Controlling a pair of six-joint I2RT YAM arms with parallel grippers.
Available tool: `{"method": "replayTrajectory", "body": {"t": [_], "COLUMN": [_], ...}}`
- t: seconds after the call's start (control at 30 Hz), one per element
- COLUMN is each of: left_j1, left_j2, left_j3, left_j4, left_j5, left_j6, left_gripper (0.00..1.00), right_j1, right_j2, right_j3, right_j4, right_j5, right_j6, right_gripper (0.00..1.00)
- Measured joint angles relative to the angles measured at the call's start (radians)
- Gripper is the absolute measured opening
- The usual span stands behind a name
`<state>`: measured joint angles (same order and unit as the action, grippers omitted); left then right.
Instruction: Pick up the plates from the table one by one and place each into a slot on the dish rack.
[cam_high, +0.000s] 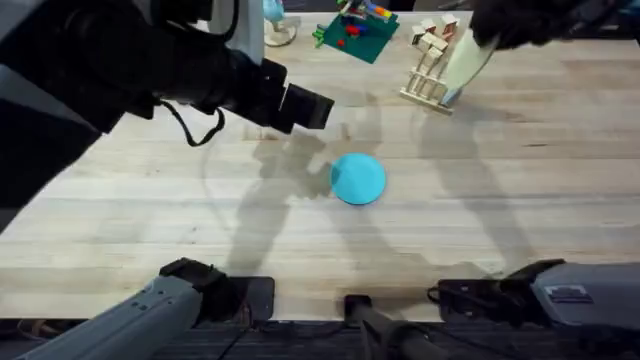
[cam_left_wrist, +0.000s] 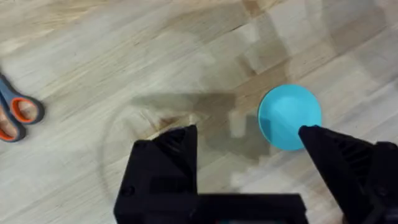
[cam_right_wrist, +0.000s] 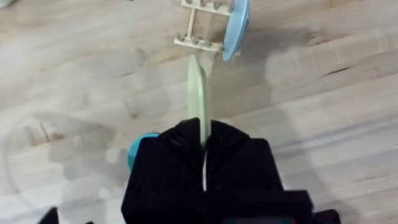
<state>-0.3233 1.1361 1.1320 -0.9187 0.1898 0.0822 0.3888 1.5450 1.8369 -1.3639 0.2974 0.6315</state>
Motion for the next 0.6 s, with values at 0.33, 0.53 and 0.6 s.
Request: {"method": "replayTrajectory", "body": {"t": [0.33,0.53,0.6], "left_j1": [0.0,0.0,0.0], "left_j2": [0.0,0.0,0.0], "left_j3": [0.0,0.0,0.0], "left_j4": [0.009,0.009,0.009], "left_j5": [0.0,0.0,0.0], "left_j6": [0.0,0.0,0.0], "left_gripper": [0.994,0.994,0.994], "right_j1": [-0.082,-0.112,-0.112], "right_j2": [0.182,0.214,0.214], "right_j3": [0.172,0.173,0.175], "right_j4": [-0.037,-0.041,-0.042], "right_j5": [0.002,0.002,0.002], "right_j6": [0.019,0.027,0.027], "right_gripper": [0.03,0.03,0.03]}}
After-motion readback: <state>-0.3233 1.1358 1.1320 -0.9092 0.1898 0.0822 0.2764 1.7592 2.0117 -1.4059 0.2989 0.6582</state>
